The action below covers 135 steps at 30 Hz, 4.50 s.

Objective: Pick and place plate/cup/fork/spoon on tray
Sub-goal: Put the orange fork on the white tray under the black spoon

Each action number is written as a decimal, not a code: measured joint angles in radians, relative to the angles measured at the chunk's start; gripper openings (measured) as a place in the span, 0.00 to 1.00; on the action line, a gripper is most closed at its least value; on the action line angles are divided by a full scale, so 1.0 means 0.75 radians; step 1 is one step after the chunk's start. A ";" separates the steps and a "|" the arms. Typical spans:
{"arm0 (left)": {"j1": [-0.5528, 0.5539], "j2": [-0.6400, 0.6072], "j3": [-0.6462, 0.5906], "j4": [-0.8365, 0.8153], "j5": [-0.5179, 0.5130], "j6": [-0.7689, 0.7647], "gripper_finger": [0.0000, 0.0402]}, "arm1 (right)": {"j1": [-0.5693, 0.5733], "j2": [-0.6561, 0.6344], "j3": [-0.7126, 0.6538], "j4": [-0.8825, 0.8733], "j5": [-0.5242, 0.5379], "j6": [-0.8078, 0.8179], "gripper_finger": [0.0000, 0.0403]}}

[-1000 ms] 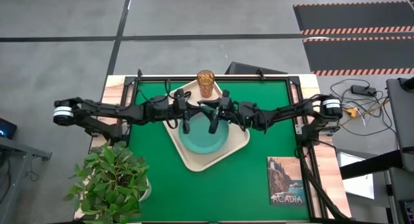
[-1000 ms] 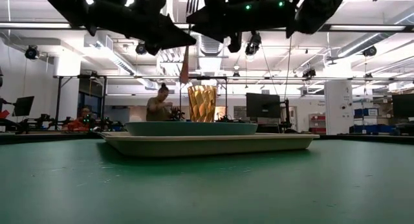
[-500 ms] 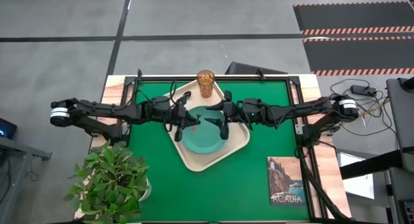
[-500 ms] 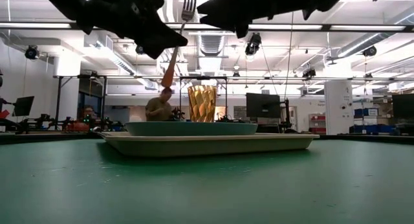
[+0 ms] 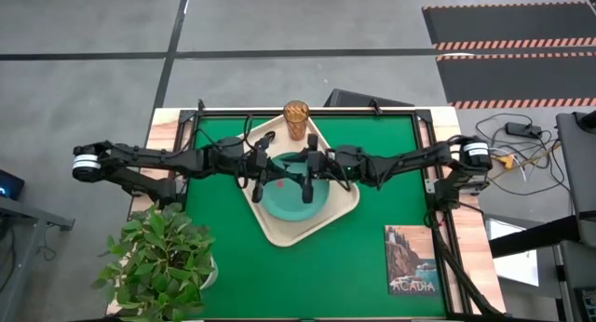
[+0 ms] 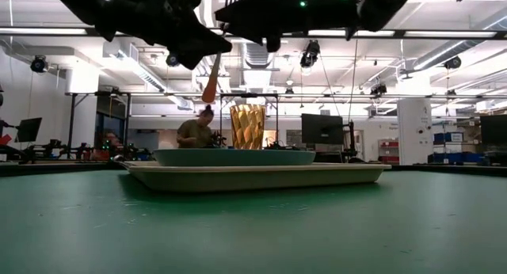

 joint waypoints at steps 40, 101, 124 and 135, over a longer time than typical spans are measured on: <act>-0.006 -0.003 -0.015 0.076 -0.256 0.081 0.45 | 0.048 0.046 -0.205 0.494 0.406 0.095 0.02; 0.091 0.106 0.012 -0.067 -0.564 -0.094 0.00 | 0.053 -0.400 -0.293 -0.142 0.945 0.199 0.49; 0.330 0.040 -0.084 -0.613 -0.617 -0.458 0.00 | 0.157 -0.860 -0.294 -1.103 0.933 0.374 0.49; 0.459 0.245 -0.086 -0.495 -0.347 -0.500 0.00 | 0.161 -0.844 -0.300 -1.125 0.933 0.364 0.49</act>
